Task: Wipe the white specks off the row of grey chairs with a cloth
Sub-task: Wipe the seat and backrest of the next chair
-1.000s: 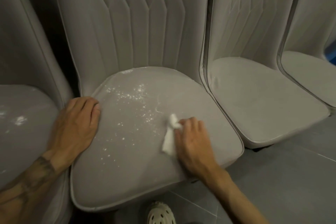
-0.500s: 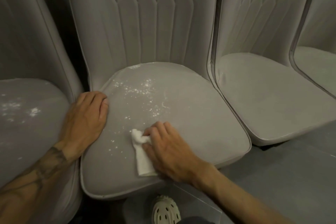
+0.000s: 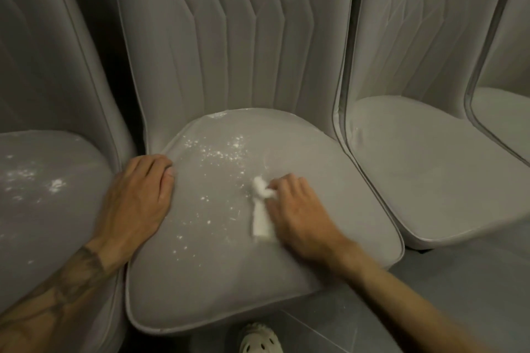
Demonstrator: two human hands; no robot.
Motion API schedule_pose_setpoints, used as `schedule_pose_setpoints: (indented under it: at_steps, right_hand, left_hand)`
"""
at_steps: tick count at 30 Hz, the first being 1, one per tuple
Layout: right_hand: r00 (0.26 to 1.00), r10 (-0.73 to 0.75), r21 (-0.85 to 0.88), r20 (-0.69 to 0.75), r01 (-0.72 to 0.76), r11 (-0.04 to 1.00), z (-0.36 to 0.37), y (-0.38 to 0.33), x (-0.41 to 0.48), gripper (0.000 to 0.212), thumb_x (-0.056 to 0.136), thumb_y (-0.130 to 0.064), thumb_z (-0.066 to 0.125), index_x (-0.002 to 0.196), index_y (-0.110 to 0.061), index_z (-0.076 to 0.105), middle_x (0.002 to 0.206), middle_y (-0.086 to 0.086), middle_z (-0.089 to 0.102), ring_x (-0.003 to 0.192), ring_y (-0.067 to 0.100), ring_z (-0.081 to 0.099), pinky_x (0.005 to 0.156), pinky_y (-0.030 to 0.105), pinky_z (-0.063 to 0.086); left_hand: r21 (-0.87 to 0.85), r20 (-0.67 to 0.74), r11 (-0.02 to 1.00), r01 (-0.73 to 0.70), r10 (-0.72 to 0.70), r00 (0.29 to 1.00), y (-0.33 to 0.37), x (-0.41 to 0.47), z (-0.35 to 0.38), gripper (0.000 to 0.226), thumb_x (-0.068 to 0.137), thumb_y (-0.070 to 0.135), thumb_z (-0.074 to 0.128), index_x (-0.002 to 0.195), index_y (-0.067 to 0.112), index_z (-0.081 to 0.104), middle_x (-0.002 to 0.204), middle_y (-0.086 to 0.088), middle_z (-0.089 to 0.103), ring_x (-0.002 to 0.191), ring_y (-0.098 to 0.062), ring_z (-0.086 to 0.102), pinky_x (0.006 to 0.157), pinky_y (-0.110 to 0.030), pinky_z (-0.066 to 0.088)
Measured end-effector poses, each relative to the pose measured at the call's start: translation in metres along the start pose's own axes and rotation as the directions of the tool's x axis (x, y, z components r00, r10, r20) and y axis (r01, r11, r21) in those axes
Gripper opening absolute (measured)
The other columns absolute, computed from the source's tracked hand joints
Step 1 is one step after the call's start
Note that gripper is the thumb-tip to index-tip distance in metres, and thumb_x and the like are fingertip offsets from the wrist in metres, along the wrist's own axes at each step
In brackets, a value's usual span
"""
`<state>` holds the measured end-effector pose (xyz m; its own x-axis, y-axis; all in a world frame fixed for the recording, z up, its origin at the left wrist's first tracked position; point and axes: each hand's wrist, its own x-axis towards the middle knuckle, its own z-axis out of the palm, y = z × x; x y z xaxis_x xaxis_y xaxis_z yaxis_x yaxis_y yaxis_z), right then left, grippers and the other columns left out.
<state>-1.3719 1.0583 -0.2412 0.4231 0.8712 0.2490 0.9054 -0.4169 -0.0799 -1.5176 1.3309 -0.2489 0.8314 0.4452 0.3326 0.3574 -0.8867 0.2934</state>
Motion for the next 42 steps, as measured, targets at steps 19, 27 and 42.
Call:
schedule_pose_setpoints:
  at_steps: [19, 27, 42]
  right_hand:
    - [0.967, 0.254, -0.169, -0.025, -0.255, 0.952, 0.019, 0.049, 0.096, 0.029, 0.102, -0.013, 0.033, 0.115, 0.001, 0.055, 0.117, 0.023, 0.055, 0.101, 0.036, 0.050, 0.084, 0.048, 0.035]
    - [0.977, 0.212, -0.042, -0.038, -0.213, 0.976, 0.016, 0.075, 0.099, 0.031, 0.107, -0.019, 0.034, 0.121, 0.000, 0.053, 0.118, 0.020, 0.055, 0.104, 0.036, 0.049, 0.092, 0.046, 0.037]
    - [0.898, 0.437, -0.238, -0.050, -0.436, 0.868, 0.028, 0.102, 0.149, 0.033, 0.105, -0.018, 0.030, 0.124, 0.000, 0.049, 0.125, 0.022, 0.052, 0.112, 0.036, 0.046, 0.091, 0.046, 0.030]
  left_hand:
    - [0.009, -0.018, 1.000, -0.001, 0.001, 1.000, 0.002, 0.000, 0.005, 0.031, 0.109, 0.029, 0.034, 0.116, 0.014, 0.060, 0.118, -0.006, 0.063, 0.108, -0.027, 0.053, 0.094, -0.043, 0.047]
    - [0.014, -0.055, 0.999, -0.036, 0.037, 0.998, -0.004, 0.001, 0.010, 0.033, 0.109, 0.028, 0.035, 0.119, 0.012, 0.062, 0.122, -0.008, 0.063, 0.110, -0.030, 0.056, 0.097, -0.046, 0.049]
    - [0.063, -0.071, 0.996, -0.055, 0.060, 0.996, -0.009, 0.002, 0.015, 0.030, 0.110, 0.025, 0.037, 0.120, 0.012, 0.062, 0.123, -0.007, 0.062, 0.112, -0.028, 0.055, 0.098, -0.040, 0.045]
